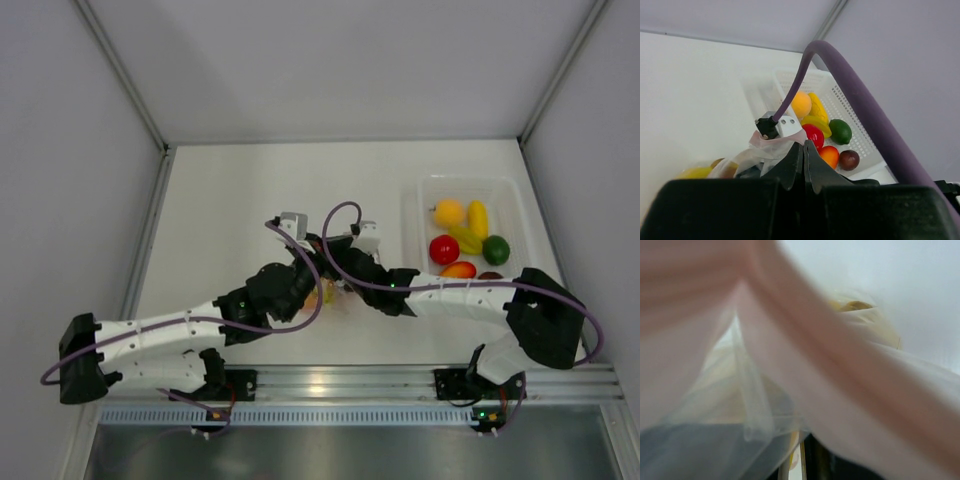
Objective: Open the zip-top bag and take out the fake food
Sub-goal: Pick up the fake fruit from the zipper food storage bag.
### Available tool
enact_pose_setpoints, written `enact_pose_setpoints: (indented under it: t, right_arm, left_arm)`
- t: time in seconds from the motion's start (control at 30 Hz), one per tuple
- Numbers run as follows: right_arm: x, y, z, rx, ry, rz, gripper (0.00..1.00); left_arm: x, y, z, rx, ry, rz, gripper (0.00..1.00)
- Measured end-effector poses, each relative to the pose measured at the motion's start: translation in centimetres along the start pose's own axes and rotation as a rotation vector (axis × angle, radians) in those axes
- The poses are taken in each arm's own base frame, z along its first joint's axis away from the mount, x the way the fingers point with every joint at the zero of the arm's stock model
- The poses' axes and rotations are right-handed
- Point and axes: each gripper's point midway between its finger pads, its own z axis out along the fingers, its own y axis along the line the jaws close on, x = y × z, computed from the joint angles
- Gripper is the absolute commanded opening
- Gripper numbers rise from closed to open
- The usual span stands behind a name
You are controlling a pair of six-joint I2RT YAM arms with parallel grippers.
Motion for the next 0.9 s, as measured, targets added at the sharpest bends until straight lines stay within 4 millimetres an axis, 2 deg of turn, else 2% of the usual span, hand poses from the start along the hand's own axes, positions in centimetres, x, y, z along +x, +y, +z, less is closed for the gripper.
enact_pose_setpoints:
  t: [0.1, 0.3, 0.37, 0.5, 0.7, 0.9]
  right_arm:
    - [0.5, -1.6, -0.1, 0.061, 0.013, -0.030, 0.12]
    - [0.4, -3.4, -0.8, 0.125, 0.007, -0.064, 0.19]
    - [0.6, -4.1, -1.2, 0.141, 0.014, -0.079, 0.26]
    - [0.7, -6.0, -2.1, 0.171, 0.018, -0.111, 0.25]
    - [1.8, -9.6, -3.2, 0.217, 0.026, -0.131, 0.24]
    - [1.4, -10.9, -3.4, 0.249, 0.017, -0.135, 0.34]
  left_arm:
    - [0.6, 0.4, 0.4, -0.025, 0.001, -0.001, 0.00]
    - [1.0, 0.1, 1.3, -0.033, -0.009, -0.023, 0.00]
    - [1.4, -0.2, 1.7, -0.028, -0.001, -0.020, 0.00]
    - [2.4, -1.1, 2.4, -0.001, 0.021, -0.020, 0.00]
    - [5.1, -2.1, 3.2, 0.044, 0.069, -0.032, 0.00]
    - [5.7, -2.4, 3.7, 0.054, 0.067, -0.055, 0.00]
